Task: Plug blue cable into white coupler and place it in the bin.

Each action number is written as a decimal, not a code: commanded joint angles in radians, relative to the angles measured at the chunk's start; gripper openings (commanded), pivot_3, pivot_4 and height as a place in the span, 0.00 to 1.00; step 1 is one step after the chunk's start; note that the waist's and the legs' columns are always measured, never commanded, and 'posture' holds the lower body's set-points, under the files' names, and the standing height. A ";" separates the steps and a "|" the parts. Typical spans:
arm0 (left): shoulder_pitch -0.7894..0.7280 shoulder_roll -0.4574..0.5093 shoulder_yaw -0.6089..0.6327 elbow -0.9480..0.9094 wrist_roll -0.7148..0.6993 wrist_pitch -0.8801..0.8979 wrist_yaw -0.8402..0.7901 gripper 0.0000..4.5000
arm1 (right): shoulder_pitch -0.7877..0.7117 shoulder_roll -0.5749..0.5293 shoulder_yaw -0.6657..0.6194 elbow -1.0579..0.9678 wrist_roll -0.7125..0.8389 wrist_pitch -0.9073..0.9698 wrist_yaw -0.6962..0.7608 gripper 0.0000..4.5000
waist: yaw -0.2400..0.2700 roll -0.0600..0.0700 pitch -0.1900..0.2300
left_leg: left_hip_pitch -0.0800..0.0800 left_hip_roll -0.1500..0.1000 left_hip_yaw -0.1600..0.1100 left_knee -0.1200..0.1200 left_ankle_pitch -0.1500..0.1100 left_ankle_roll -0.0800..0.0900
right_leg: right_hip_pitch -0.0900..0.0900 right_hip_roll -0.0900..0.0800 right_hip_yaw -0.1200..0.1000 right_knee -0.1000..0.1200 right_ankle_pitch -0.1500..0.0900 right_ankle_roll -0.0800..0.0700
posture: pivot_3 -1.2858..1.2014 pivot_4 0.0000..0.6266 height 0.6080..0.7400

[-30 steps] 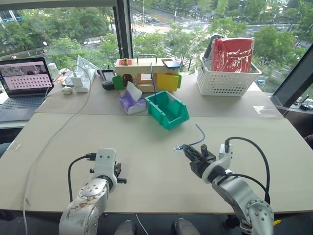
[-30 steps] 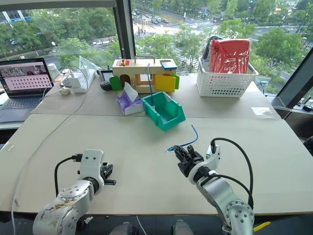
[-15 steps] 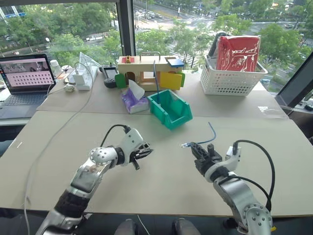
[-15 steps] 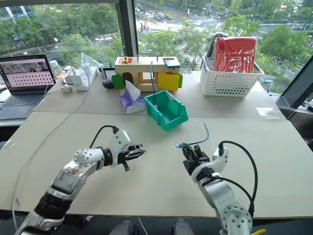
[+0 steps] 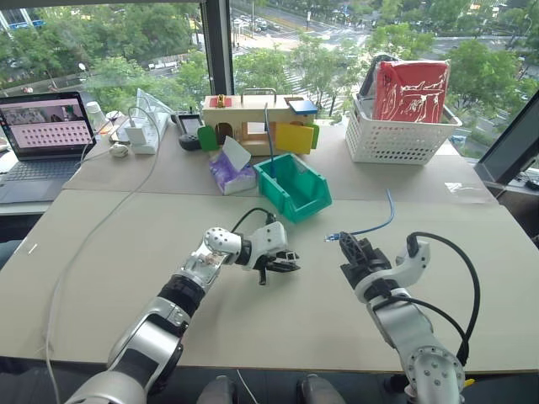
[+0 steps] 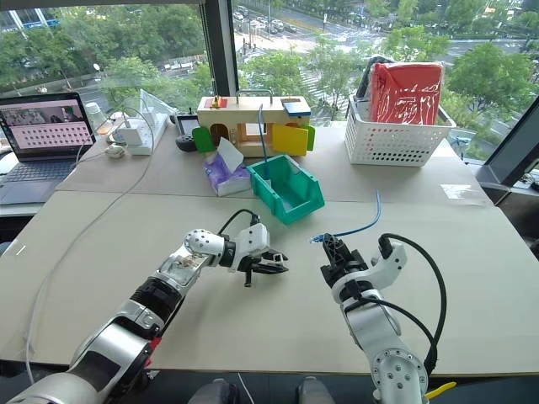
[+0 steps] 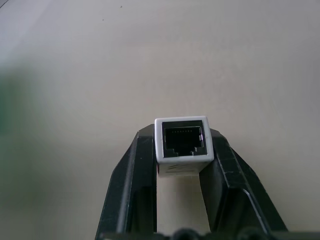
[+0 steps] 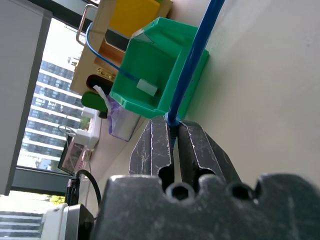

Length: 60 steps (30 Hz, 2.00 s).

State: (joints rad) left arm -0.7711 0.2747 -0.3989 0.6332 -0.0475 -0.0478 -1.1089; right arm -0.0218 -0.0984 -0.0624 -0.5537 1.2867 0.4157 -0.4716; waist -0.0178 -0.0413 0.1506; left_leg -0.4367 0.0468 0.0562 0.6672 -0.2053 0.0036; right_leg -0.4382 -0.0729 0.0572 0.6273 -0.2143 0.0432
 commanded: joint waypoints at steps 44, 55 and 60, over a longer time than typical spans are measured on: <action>0.403 -0.045 0.157 -0.550 -0.026 0.516 0.419 0.97 | -0.021 0.040 -0.038 0.014 -0.017 0.020 0.054 0.00 | -0.024 0.001 -0.002 | 0.017 0.003 -0.002 0.001 0.000 0.000 | 0.015 0.003 0.000 0.003 -0.004 0.004 | 0.52 0.24 0.81; 0.375 -0.073 0.119 -0.438 -0.008 0.362 0.433 0.49 | -0.047 0.043 -0.044 0.031 -0.026 0.033 0.064 0.00 | -0.020 0.001 -0.002 | 0.016 0.002 -0.002 0.001 0.000 0.000 | 0.015 0.002 0.000 0.002 -0.004 0.004 | 0.52 0.24 0.81; 0.391 -0.063 0.108 -0.478 0.006 0.386 0.452 0.13 | -0.055 -0.017 -0.032 0.029 -0.061 0.084 0.062 0.00 | -0.019 0.001 -0.002 | 0.015 0.002 -0.002 0.001 0.000 0.000 | 0.014 0.001 0.000 0.002 -0.004 0.003 | 0.52 0.24 0.81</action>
State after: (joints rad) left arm -0.4086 0.2060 -0.2683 0.1617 -0.0642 0.3062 -0.6654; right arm -0.0597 -0.0874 -0.0915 -0.5009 1.2464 0.4690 -0.4192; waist -0.0364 -0.0399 0.1490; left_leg -0.4216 0.0486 0.0546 0.6682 -0.2053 0.0037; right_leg -0.4237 -0.0717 0.0574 0.6288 -0.2180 0.0466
